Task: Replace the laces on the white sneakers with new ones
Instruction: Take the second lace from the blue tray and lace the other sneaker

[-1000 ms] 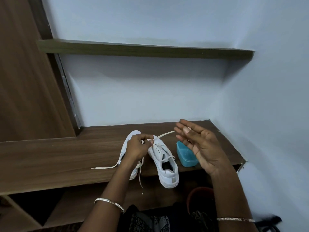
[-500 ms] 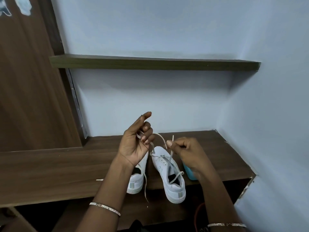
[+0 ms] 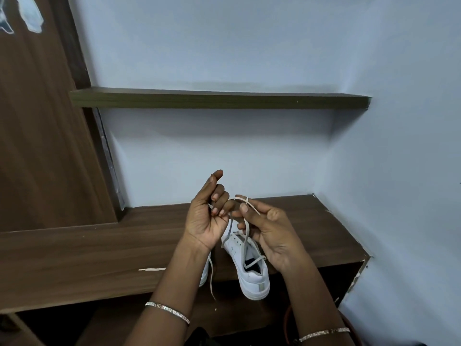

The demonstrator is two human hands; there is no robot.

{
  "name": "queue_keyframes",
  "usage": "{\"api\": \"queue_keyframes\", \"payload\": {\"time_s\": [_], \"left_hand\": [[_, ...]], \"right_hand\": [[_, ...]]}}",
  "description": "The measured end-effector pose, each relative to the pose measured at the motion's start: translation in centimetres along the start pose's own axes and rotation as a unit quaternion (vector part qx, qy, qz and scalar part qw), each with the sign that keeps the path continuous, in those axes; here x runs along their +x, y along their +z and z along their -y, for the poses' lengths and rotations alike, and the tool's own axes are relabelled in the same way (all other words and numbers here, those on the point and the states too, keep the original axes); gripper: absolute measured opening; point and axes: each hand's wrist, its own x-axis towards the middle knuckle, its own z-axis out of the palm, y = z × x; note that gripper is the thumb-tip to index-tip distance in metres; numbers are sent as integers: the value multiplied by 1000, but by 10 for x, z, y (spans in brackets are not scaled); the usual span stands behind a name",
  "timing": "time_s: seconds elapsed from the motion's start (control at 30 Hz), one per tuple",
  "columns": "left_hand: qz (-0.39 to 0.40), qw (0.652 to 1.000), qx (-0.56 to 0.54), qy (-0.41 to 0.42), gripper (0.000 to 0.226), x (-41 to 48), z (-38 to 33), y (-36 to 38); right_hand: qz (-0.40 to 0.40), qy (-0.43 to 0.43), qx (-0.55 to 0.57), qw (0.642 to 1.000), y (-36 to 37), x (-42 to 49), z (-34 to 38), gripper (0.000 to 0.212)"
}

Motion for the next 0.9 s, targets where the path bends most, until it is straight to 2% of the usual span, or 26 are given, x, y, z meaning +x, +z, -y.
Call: {"api": "queue_keyframes", "payload": {"time_s": [0.13,0.37,0.47,0.67,0.73,0.83,0.9], "left_hand": [[-8,1000,18,-5,16,-4,5,1],[-21,1000,15,12,14,-10,4,9],[-13,999,36,14,15,-11,6,8],[-16,993,113,18,17,-11,7,6],[-29,970,241,12,22,-13,6,3],[19,883,469,-13,28,-18,8,-2],[59,843,533,-44,20,-19,15,-1]], "right_hand": [[-16,-37,13,999,5,-1,4,23],[-23,-83,4,996,9,-6,13,29],[-26,-91,7,996,13,-6,18,24],[-61,-120,-71,988,14,1,27,20],[-68,-137,-111,982,13,4,33,19],[-54,-142,-153,977,15,11,45,20],[-35,-129,-169,977,20,17,53,19]]}}
